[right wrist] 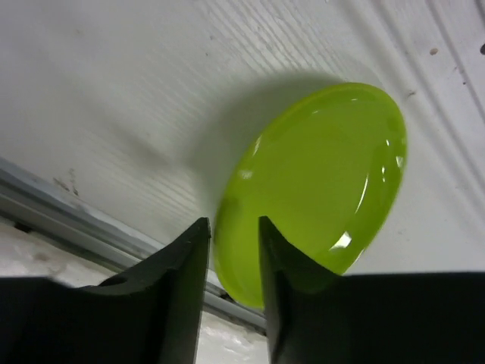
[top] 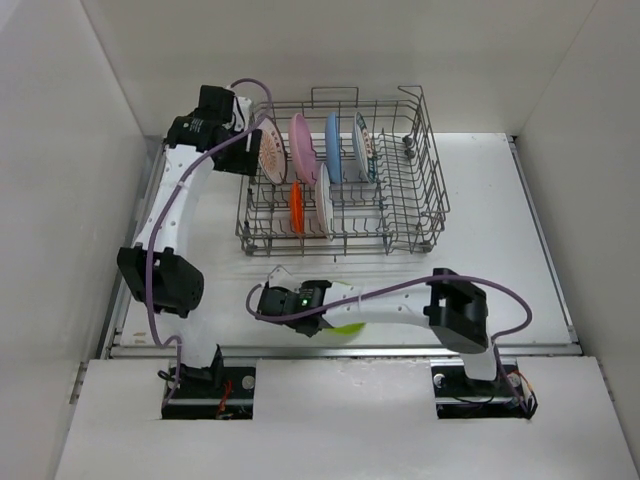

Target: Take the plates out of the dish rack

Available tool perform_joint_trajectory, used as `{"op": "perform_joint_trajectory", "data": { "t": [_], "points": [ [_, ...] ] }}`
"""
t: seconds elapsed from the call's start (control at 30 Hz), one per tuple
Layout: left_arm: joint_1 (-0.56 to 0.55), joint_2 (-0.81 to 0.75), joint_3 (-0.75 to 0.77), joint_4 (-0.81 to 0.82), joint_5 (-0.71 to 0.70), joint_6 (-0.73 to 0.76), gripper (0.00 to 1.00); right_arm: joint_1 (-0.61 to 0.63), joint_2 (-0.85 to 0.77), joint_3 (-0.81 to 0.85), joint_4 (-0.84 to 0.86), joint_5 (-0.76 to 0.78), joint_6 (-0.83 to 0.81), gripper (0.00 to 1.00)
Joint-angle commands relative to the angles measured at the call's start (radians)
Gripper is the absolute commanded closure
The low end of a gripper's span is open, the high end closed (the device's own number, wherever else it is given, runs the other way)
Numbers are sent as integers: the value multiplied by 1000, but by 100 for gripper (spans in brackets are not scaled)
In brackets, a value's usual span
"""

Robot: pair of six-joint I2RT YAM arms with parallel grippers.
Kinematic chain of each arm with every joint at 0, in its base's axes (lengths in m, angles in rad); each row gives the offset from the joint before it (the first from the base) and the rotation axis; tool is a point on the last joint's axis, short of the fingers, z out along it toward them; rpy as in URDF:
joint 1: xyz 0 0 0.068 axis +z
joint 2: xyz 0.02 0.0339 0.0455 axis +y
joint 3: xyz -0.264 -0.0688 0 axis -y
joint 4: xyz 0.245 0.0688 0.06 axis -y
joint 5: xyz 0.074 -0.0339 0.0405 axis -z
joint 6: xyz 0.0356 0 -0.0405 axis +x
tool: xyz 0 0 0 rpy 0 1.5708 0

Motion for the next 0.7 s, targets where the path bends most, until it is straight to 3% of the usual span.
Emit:
{"op": "perform_joint_trajectory", "data": {
  "t": [0.0, 0.07, 0.1, 0.2, 0.4, 0.53, 0.67],
  "points": [
    [-61, -65, 82, -59, 94, 62, 28, -4, 12, 26, 94, -1, 19, 60],
    [-83, -74, 102, -80, 144, 62, 23, -4, 12, 39, 94, -1, 19, 46],
    [-106, -74, 111, -91, 187, 62, 19, -4, -3, 52, 94, -1, 19, 32],
    [-144, -64, 141, -111, 237, 73, 12, -4, -93, 63, 103, -1, 10, 20],
    [-296, 2, 234, -122, 227, 64, 0, -4, -419, -95, 243, -20, 1, 18],
    [-388, 80, 248, -122, 110, 53, 0, -19, -658, -205, 255, 54, 79, 18],
    [-448, 155, 286, -108, -44, 13, 2, -98, -830, -225, 157, 198, 229, 18]
  ]
}}
